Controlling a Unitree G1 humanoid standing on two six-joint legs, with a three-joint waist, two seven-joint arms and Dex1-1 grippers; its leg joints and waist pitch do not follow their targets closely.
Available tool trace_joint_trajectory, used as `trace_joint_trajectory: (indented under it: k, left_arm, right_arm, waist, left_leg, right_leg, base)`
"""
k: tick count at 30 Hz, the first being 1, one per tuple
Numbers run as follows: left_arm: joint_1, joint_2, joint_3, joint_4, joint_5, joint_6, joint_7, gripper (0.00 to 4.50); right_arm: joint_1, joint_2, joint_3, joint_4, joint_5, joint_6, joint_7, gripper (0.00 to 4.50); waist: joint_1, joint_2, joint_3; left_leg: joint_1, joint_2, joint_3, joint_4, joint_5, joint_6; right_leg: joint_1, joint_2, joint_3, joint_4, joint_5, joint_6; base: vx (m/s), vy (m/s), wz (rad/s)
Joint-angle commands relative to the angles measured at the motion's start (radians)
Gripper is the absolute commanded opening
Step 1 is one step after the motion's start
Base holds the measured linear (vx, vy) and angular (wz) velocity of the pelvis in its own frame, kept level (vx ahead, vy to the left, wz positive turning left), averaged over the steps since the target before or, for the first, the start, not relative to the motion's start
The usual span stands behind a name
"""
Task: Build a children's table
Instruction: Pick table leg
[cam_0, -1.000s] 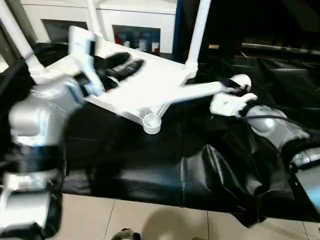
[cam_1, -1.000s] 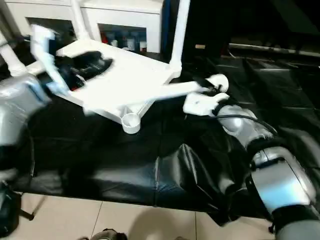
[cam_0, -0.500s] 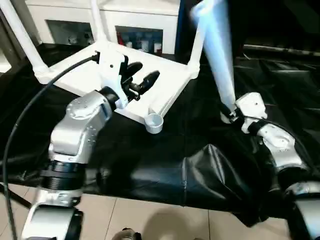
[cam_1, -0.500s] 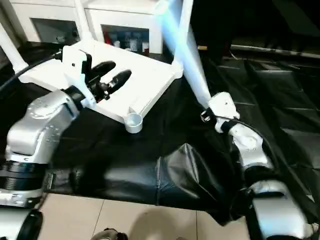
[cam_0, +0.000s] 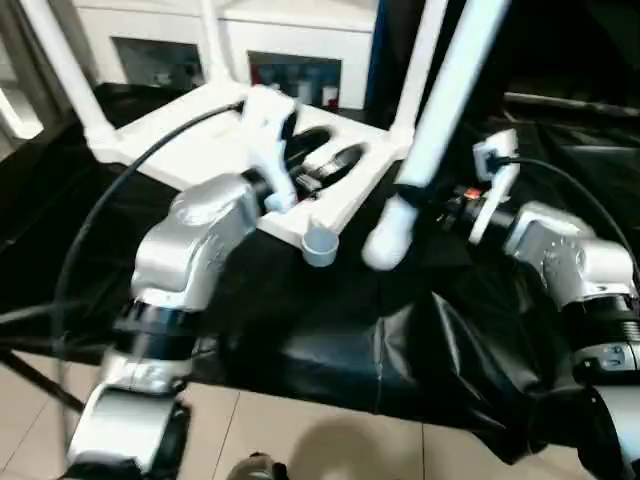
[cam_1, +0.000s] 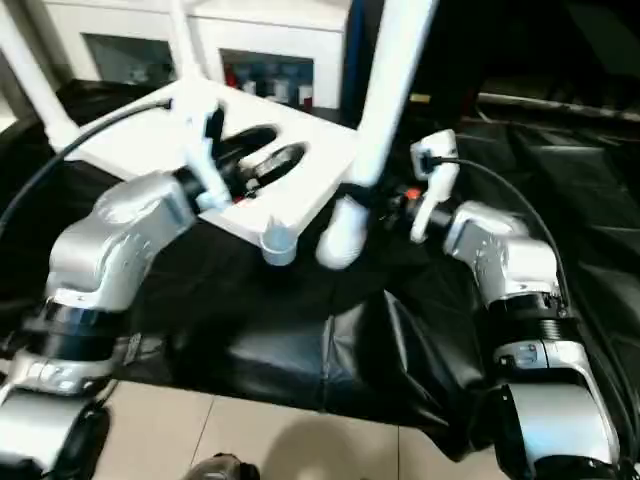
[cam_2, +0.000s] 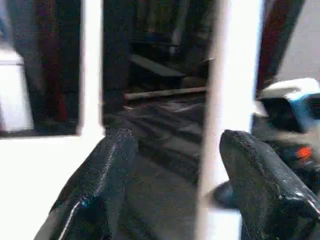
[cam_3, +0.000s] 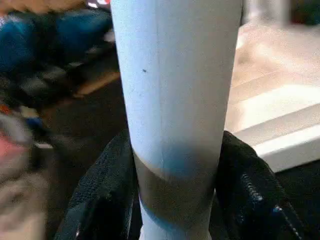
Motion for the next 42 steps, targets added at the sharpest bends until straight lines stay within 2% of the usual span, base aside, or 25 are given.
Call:
trace_joint_trajectory:
  k: [1, 2, 4, 5, 6, 7, 11, 12, 15, 17, 18, 20, 21, 23, 25, 28, 32, 35, 40, 42]
  left_arm:
    - [-0.03, -0.018, 0.018, -0.015, -0.061, 0.062, -0.017, 3.14]
    - [-0.038, -0.028, 0.025, -0.016, -0.084, 0.089, -0.019, 3.14]
    - [-0.039, -0.029, 0.025, -0.016, -0.086, 0.091, -0.02, 3.14]
    - [-0.049, -0.041, 0.028, -0.02, -0.107, 0.118, -0.024, 3.14]
    - [-0.051, -0.041, 0.026, -0.021, -0.11, 0.124, -0.028, 3.14]
    - [-0.054, -0.044, 0.019, -0.026, -0.123, 0.147, -0.04, 3.14]
    - [-0.049, -0.05, -0.003, -0.028, -0.116, 0.156, -0.044, 3.14]
    - [-0.049, -0.053, -0.004, -0.029, -0.118, 0.157, -0.042, 3.14]
    - [-0.054, -0.059, -0.003, -0.024, -0.121, 0.164, -0.035, 3.14]
    - [-0.065, -0.075, 0.005, -0.011, -0.127, 0.176, -0.023, 3.14]
    - [-0.066, -0.077, 0.006, -0.009, -0.126, 0.178, -0.022, 3.14]
    - [-0.068, -0.083, 0.004, -0.004, -0.119, 0.173, -0.019, 2.98]
    - [-0.075, -0.104, 0.019, 0.017, -0.112, 0.173, 0.027, 2.88]
    - [-0.081, -0.118, 0.03, 0.035, -0.102, 0.166, 0.064, 2.78]
    - [-0.087, -0.132, 0.038, 0.064, -0.052, 0.129, 0.143, 2.52]
    - [-0.086, -0.145, 0.05, 0.076, -0.03, 0.101, 0.191, 2.35]
    - [-0.079, -0.164, 0.066, 0.084, 0.005, 0.071, 0.264, 2.0]
    - [-0.081, -0.178, 0.069, 0.092, 0.012, 0.06, 0.291, 1.91]
    - [-0.088, -0.194, 0.079, 0.1, 0.012, 0.057, 0.313, 1.86]
    - [-0.086, -0.191, 0.08, 0.096, 0.009, 0.064, 0.305, 1.86]
  right_arm:
    - [-0.025, -0.01, -0.022, -0.07, 0.079, 0.097, 0.03, 1.84]
    - [-0.026, -0.008, -0.031, -0.086, 0.099, 0.134, 0.04, 1.83]
    - [-0.026, -0.008, -0.031, -0.088, 0.101, 0.139, 0.042, 1.83]
    - [-0.021, -0.008, -0.034, -0.121, 0.12, 0.199, 0.059, 1.83]
    - [-0.019, -0.008, -0.032, -0.128, 0.125, 0.209, 0.062, 1.83]
    - [-0.009, -0.007, -0.026, -0.153, 0.142, 0.244, 0.071, 1.83]
    - [0.012, -0.007, -0.02, -0.182, 0.166, 0.281, 0.072, 1.83]
    - [0.017, -0.008, -0.019, -0.188, 0.168, 0.286, 0.07, 1.83]
    - [0.021, -0.006, -0.021, -0.196, 0.17, 0.293, 0.065, 1.83]
    - [0.027, -0.002, -0.024, -0.223, 0.163, 0.308, 0.053, 1.83]
    - [0.029, -0.001, -0.024, -0.231, 0.161, 0.31, 0.049, 1.83]
    - [0.035, 0.0, -0.014, -0.244, 0.143, 0.295, 0.036, 1.83]
    - [0.042, 0.01, -0.004, -0.255, 0.104, 0.252, -0.007, 1.83]
    - [0.046, 0.018, 0.0, -0.262, 0.078, 0.229, -0.039, 1.83]
    - [0.064, 0.052, 0.0, -0.293, 0.039, 0.189, -0.117, 1.83]
    - [0.084, 0.076, 0.016, -0.328, 0.009, 0.154, -0.159, 1.83]
    - [0.135, 0.157, 0.028, -0.403, -0.035, 0.088, -0.268, 1.82]
    - [0.149, 0.192, 0.023, -0.415, -0.055, 0.059, -0.317, 1.81]
    - [0.152, 0.216, 0.015, -0.421, -0.079, 0.036, -0.365, 1.81]
    - [0.15, 0.226, 0.015, -0.419, -0.087, 0.033, -0.386, 1.81]
  waist:
    - [0.006, -0.019, -0.083]
    - [0.008, -0.019, -0.084]
    - [0.01, -0.018, -0.082]
    - [0.009, -0.029, -0.08]
    - [0.012, -0.023, -0.08]
    - [0.011, -0.026, -0.079]
    - [0.015, -0.028, -0.078]
    - [0.017, -0.025, -0.078]
    - [0.021, -0.028, -0.079]
    - [0.022, -0.023, -0.078]
    - [0.023, -0.025, -0.079]
    - [0.023, -0.024, -0.078]
    - [0.022, -0.024, -0.078]
    - [0.02, -0.025, -0.077]
    - [0.018, -0.025, -0.075]
    - [0.018, -0.023, -0.079]
    - [0.018, -0.017, -0.082]
    - [0.018, -0.014, -0.081]
    - [0.013, -0.014, -0.078]
    - [0.013, -0.009, -0.078]
  left_leg:
    - [0.035, 0.097, -0.051, -0.071, -0.084, 0.042]
    - [0.035, 0.097, -0.051, -0.07, -0.082, 0.038]
    - [0.037, 0.098, -0.052, -0.072, -0.092, 0.029]
    - [0.037, 0.097, -0.051, -0.075, -0.1, 0.024]
    - [0.037, 0.098, -0.053, -0.075, -0.094, 0.017]
    - [0.037, 0.099, -0.053, -0.076, -0.093, 0.015]
    - [0.038, 0.099, -0.053, -0.078, -0.09, 0.005]
    - [0.038, 0.099, -0.054, -0.078, -0.092, 0.0]
    - [0.039, 0.1, -0.054, -0.08, -0.095, -0.011]
    - [0.039, 0.099, -0.053, -0.079, -0.099, -0.017]
    - [0.039, 0.1, -0.055, -0.08, -0.096, -0.019]
    - [0.039, 0.1, -0.055, -0.081, -0.099, -0.021]
    - [0.039, 0.101, -0.055, -0.081, -0.1, -0.026]
    - [0.04, 0.099, -0.055, -0.082, -0.114, -0.036]
    - [0.038, 0.1, -0.056, -0.084, -0.117, -0.041]
    - [0.037, 0.1, -0.057, -0.084, -0.1, -0.031]
    - [0.037, 0.099, -0.058, -0.084, -0.083, -0.02]
    - [0.038, 0.1, -0.057, -0.086, -0.098, -0.021]
    - [0.04, 0.101, -0.058, -0.091, -0.127, -0.036]
    - [0.04, 0.101, -0.06, -0.093, -0.134, -0.044]
  right_leg:
    - [0.038, -0.116, 0.058, -0.072, -0.065, -0.262]
    - [0.038, -0.117, 0.058, -0.071, -0.072, -0.258]
    - [0.034, -0.118, 0.058, -0.077, -0.099, -0.249]
    - [0.036, -0.118, 0.059, -0.08, -0.118, -0.24]
    - [0.036, -0.12, 0.059, -0.079, -0.123, -0.236]
    - [0.035, -0.119, 0.059, -0.08, -0.126, -0.232]
    - [0.034, -0.121, 0.061, -0.082, -0.137, -0.214]
    - [0.033, -0.122, 0.061, -0.083, -0.138, -0.211]
    - [0.033, -0.122, 0.061, -0.083, -0.137, -0.203]
    - [0.033, -0.123, 0.062, -0.085, -0.14, -0.204]
    - [0.034, -0.123, 0.062, -0.083, -0.132, -0.202]
    - [0.033, -0.122, 0.062, -0.084, -0.13, -0.199]
    - [0.033, -0.123, 0.062, -0.083, -0.131, -0.198]
    - [0.032, -0.124, 0.063, -0.086, -0.143, -0.195]
    - [0.032, -0.123, 0.064, -0.088, -0.15, -0.19]
    - [0.035, -0.123, 0.064, -0.086, -0.112, -0.18]
    - [0.034, -0.121, 0.064, -0.082, -0.062, -0.186]
    - [0.033, -0.121, 0.063, -0.085, -0.071, -0.193]
    - [0.033, -0.121, 0.064, -0.088, -0.1, -0.19]
    - [0.032, -0.119, 0.064, -0.087, -0.093, -0.184]
  base:
    - [0.0, 0.0, 0.0]
    - [0.0, 0.0, 0.0]
    - [0.0, 0.0, 0.0]
    - [0.0, 0.0, 0.0]
    - [0.0, 0.0, 0.0]
    - [0.0, 0.0, 0.0]
    - [0.0, 0.0, 0.0]
    - [0.0, 0.0, 0.0]
    - [0.0, 0.0, 0.0]
    - [0.0, 0.0, 0.0]
    - [0.0, 0.0, 0.0]
    - [0.0, 0.0, 0.0]
    - [0.0, 0.0, 0.0]
    - [0.0, 0.0, 0.0]
    - [0.0, 0.0, 0.0]
    - [0.0, 0.0, 0.0]
    - [0.0, 0.0, 0.0]
    - [0.0, 0.0, 0.0]
    - [0.0, 0.0, 0.0]
    - [0.0, 0.0, 0.0]
